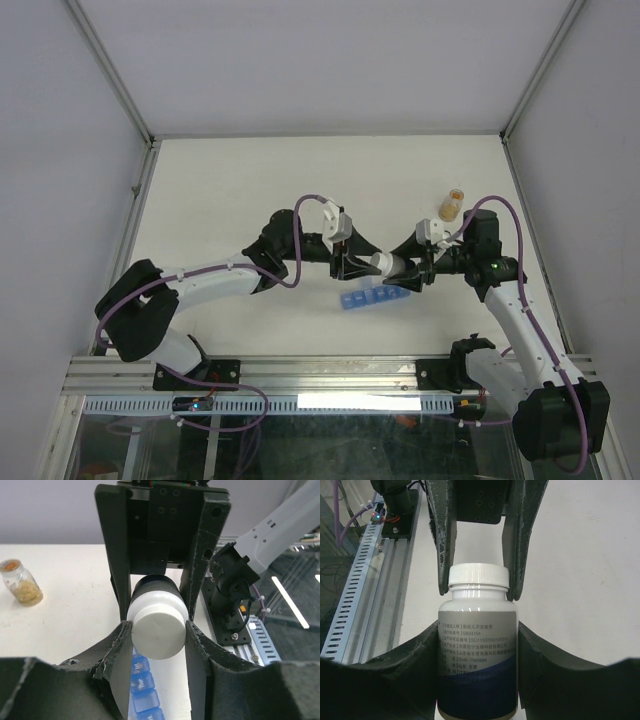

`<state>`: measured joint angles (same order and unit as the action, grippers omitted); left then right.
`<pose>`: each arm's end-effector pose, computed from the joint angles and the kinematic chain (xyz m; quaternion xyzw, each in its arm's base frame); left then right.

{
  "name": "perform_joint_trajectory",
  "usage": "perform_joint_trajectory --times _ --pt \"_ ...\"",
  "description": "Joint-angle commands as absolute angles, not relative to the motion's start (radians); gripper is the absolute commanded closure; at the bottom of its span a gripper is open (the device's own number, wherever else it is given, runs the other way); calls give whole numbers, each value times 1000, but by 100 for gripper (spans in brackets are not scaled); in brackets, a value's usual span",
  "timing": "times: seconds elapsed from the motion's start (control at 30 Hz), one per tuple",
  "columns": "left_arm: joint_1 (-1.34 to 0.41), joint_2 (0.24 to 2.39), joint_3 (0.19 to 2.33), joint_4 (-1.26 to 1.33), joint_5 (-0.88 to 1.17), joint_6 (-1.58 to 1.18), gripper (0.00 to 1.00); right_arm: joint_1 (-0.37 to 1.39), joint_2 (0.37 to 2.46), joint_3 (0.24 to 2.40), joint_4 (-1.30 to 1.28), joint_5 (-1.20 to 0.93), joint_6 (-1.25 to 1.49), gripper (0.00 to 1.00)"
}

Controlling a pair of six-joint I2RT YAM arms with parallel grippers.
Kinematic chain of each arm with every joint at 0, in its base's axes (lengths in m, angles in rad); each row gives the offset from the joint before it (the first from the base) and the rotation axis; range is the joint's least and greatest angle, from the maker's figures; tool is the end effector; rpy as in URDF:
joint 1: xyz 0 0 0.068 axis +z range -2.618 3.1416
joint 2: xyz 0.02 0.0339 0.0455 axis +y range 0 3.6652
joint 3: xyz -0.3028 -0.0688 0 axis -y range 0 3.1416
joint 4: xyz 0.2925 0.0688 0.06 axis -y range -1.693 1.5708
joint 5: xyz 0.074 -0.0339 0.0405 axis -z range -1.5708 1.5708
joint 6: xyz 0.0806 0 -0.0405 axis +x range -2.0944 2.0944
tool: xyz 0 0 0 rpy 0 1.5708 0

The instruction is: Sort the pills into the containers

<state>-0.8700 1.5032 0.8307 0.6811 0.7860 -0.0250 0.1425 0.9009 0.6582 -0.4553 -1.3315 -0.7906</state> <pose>0.2122 -0.3400 0.2815 0.5147 0.4817 -0.5269 0.4747 0.1885 0.1061 0.2790 -0.5538 0.5191 0.4248 0.4933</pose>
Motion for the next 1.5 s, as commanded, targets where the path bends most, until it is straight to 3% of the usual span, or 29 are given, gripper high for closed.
perform_joint_trajectory --times 0.0,0.3,0.6,0.7,0.77,0.9,1.3,1.47 --pt "-941 1439 800 757 622 -198 100 140 897 698 -445 -1342 -811 100" --pt "-1062 1334 736 699 85 -712 100 138 900 698 -443 -1342 -810 100" --pt "-1093 1330 774 603 -49 -859 100 134 897 699 -445 -1341 -810 100" --pt "-1094 1335 770 631 -3 -802 68 133 896 699 -445 -1341 -810 100" --pt "-1093 1331 749 682 37 -737 39 134 895 699 -446 -1341 -811 100" --pt "-1092 1298 667 813 87 -610 3 133 893 700 -448 -1343 -814 100" --pt "-1080 1170 505 837 182 -59 1 133 895 698 -449 -1341 -817 100" --pt "-970 1166 524 793 386 83 1 132 896 697 -448 -1340 -818 100"
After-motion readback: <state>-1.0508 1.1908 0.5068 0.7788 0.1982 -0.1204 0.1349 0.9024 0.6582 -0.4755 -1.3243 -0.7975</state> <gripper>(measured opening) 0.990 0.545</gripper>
